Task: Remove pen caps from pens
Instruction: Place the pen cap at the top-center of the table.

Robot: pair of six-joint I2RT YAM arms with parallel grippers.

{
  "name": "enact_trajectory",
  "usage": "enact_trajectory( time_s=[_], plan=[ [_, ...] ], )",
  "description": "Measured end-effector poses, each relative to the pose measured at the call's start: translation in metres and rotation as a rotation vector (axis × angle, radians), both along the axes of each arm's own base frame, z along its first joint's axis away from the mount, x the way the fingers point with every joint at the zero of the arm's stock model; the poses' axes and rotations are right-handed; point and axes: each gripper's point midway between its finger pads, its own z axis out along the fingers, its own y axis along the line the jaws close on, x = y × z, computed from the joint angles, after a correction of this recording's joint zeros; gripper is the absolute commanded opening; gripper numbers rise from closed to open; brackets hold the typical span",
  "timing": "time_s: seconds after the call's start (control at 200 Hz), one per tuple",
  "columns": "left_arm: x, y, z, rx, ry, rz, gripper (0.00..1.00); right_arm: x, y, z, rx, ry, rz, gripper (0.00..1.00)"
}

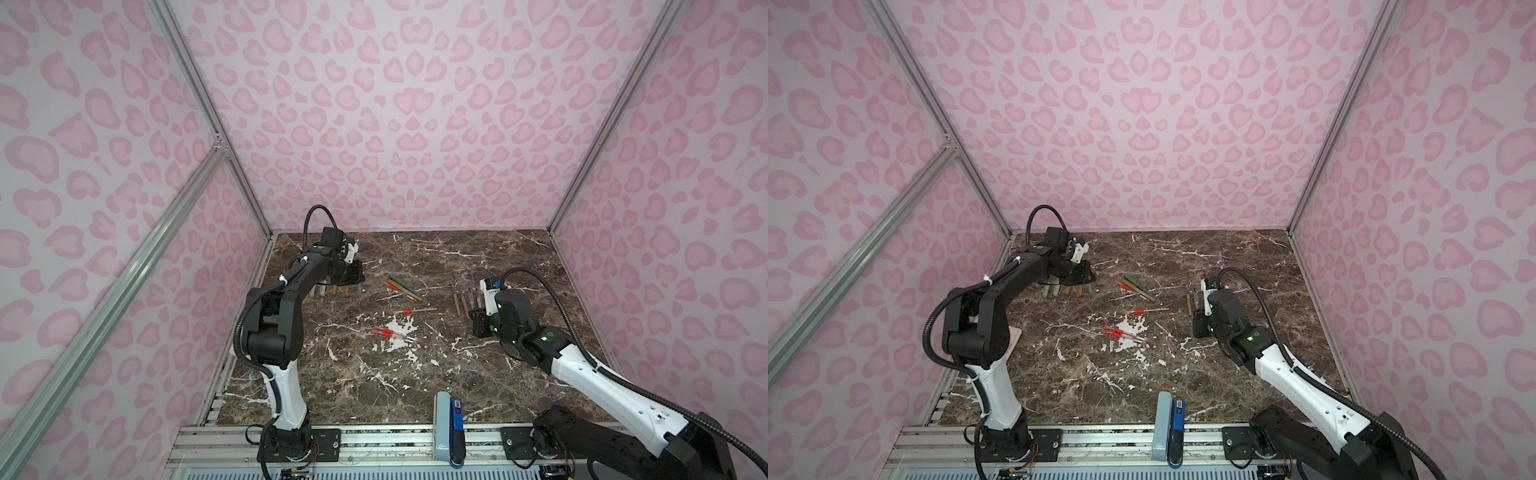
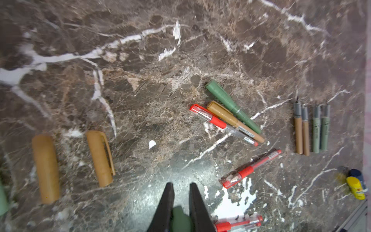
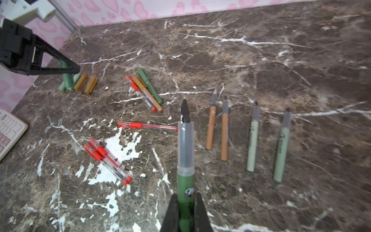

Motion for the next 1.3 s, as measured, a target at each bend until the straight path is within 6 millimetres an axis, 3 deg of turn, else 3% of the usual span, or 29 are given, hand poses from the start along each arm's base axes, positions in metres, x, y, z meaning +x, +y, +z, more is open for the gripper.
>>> enact_trajectory(
  time_s=[0.315, 0.575, 0.755, 1.1, 1.3],
  plan=[
    [0.011, 0.005, -0.043, 0.124, 0.102, -0.011, 0.05, -0.012, -0.044, 0.011, -0.003, -0.041, -0.121, 0.00],
    [0.012, 0.005, -0.069, 0.153, 0.168, -0.020, 0.08, -0.020, -0.057, 0.004, -0.016, -0.027, -0.142, 0.00],
    [0.025, 0.003, -0.070, 0.154, 0.162, -0.019, 0.11, -0.022, -0.060, 0.005, -0.014, -0.029, -0.135, 0.00],
    [0.023, 0.010, -0.068, 0.193, 0.168, -0.012, 0.28, -0.023, -0.069, 0.004, -0.033, -0.010, -0.144, 0.00],
    [0.023, 0.014, -0.052, 0.196, 0.144, -0.003, 0.35, -0.016, -0.081, -0.007, -0.066, 0.033, -0.169, 0.00]
  ],
)
